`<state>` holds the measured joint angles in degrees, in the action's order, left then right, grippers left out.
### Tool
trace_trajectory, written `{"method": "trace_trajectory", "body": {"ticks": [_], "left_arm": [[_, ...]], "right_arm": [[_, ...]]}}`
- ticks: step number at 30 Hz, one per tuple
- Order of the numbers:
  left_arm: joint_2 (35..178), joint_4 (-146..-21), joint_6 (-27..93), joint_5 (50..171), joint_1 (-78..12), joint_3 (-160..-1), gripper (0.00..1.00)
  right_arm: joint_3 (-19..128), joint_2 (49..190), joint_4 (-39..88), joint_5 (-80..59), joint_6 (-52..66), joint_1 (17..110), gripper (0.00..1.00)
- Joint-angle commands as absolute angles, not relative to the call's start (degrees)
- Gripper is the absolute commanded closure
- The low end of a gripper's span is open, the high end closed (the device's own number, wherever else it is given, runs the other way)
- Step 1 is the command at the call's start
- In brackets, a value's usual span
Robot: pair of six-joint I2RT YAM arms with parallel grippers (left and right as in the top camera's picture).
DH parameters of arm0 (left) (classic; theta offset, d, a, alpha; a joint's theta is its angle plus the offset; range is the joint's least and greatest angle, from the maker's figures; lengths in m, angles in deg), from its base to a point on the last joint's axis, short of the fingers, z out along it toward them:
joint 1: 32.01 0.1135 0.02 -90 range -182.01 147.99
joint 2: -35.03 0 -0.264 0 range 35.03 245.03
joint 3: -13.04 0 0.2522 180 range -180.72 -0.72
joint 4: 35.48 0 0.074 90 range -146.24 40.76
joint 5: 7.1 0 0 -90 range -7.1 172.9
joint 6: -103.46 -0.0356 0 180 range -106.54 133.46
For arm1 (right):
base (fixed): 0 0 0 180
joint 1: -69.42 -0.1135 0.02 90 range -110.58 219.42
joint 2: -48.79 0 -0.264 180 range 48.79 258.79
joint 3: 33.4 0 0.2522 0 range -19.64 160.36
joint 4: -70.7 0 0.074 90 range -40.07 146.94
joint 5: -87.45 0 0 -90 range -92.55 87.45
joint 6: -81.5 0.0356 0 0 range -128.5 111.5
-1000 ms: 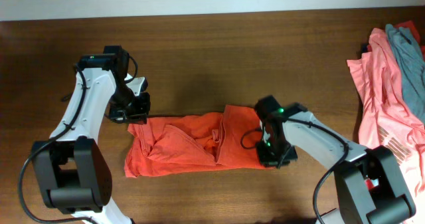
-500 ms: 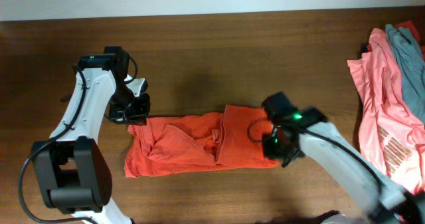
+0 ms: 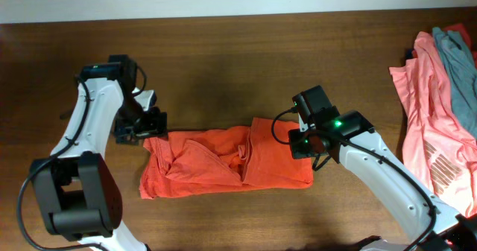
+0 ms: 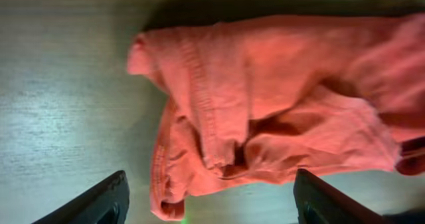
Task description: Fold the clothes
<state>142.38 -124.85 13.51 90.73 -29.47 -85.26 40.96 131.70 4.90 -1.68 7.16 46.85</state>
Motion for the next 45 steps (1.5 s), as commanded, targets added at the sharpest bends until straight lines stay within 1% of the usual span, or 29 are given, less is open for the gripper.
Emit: {"method": "trace_trajectory", "body": {"ticks": [1, 8, 11, 14, 15, 17, 18, 20, 21, 22, 23, 25, 26, 30, 33, 36, 38, 40, 42, 45], "left_arm": [[141.2, -122.5, 13.2, 90.1, -28.0, -80.0, 0.21], [141.2, -113.5, 13.2, 90.1, -28.0, -70.3, 0.20], [141.2, -109.7, 13.2, 90.2, -28.0, -66.7, 0.20], [141.2, -107.4, 13.2, 91.0, -28.0, -65.1, 0.20], [141.2, -106.7, 13.2, 91.1, -28.0, -64.6, 0.20], [141.2, -105.3, 13.2, 91.5, -28.0, -63.7, 0.23], [141.2, -104.3, 12.2, 93.3, -28.0, -63.0, 0.31], [141.2, -102.3, 10.1, 97.6, -28.2, -61.5, 0.43], [141.2, -101.9, 10.2, 97.8, -28.3, -61.1, 0.46], [141.2, -101.5, 10.1, 98.2, -28.5, -60.7, 0.57], [141.2, -101.2, 10.1, 98.6, -28.9, -60.4, 0.62], [141.2, -101.2, 10.2, 99.2, -29.8, -60.1, 0.91], [141.2, -101.3, 10.1, 99.7, -30.1, -60.1, 1.00], [141.0, -104.3, 10.2, 98.4, -28.3, -61.9, 1.00], [139.6, -108.5, 10.3, 94.4, -23.6, -66.0, 1.00], [138.8, -113.7, 12.7, 88.5, -16.6, -73.1, 1.00], [138.8, -116.2, 13.7, 88.4, -11.9, -79.2, 1.00], [138.8, -119.6, 13.9, 88.4, -9.2, -85.9, 1.00], [138.8, -123.2, 13.9, 88.5, -9.1, -91.8, 1.00], [138.8, -128.9, 13.9, 89.5, -12.7, -97.9, 1.00]], "right_arm": [[41.0, 131.7, 4.9, -0.1, 6.9, 47.1, 0.53], [42.4, 131.6, 3.1, 0.8, 8.5, 48.7, 0.53], [46.5, 131.4, -0.8, 1.1, 8.8, 55.9, 0.51], [48.9, 131.4, -3.2, -0.7, 5.2, 62.0, 0.51], [49.0, 131.4, -3.4, -0.9, 4.9, 62.9, 0.50], [49.0, 131.4, -4.3, -0.8, 3.6, 65.0, 0.50], [48.9, 131.4, -5.1, -0.8, 2.2, 66.5, 0.50], [48.9, 131.4, -6.1, -0.8, 1.3, 68.5, 0.50], [48.9, 131.4, -6.2, -0.8, 1.3, 68.8, 0.50], [48.9, 131.4, -6.4, -0.8, 1.3, 69.2, 0.50], [48.9, 131.4, -6.4, -0.8, 1.3, 69.2, 0.50], [48.9, 131.4, -6.4, -0.8, 1.3, 69.2, 0.50], [48.9, 131.4, -6.4, -0.8, 1.3, 69.2, 0.50], [48.9, 131.4, -6.5, -0.7, 0.8, 69.2, 0.50], [48.9, 131.5, -6.8, -0.5, 0.7, 69.2, 0.50], [48.9, 131.5, -6.8, -0.5, 0.7, 69.2, 0.49], [48.9, 131.4, -6.9, -0.5, 0.7, 69.2, 0.49], [48.9, 131.5, -7.0, -0.6, 0.7, 69.2, 0.49], [48.9, 131.5, -7.1, -0.6, 0.7, 69.2, 0.49], [48.9, 131.5, -7.5, -0.6, 0.7, 69.1, 0.49]]}}
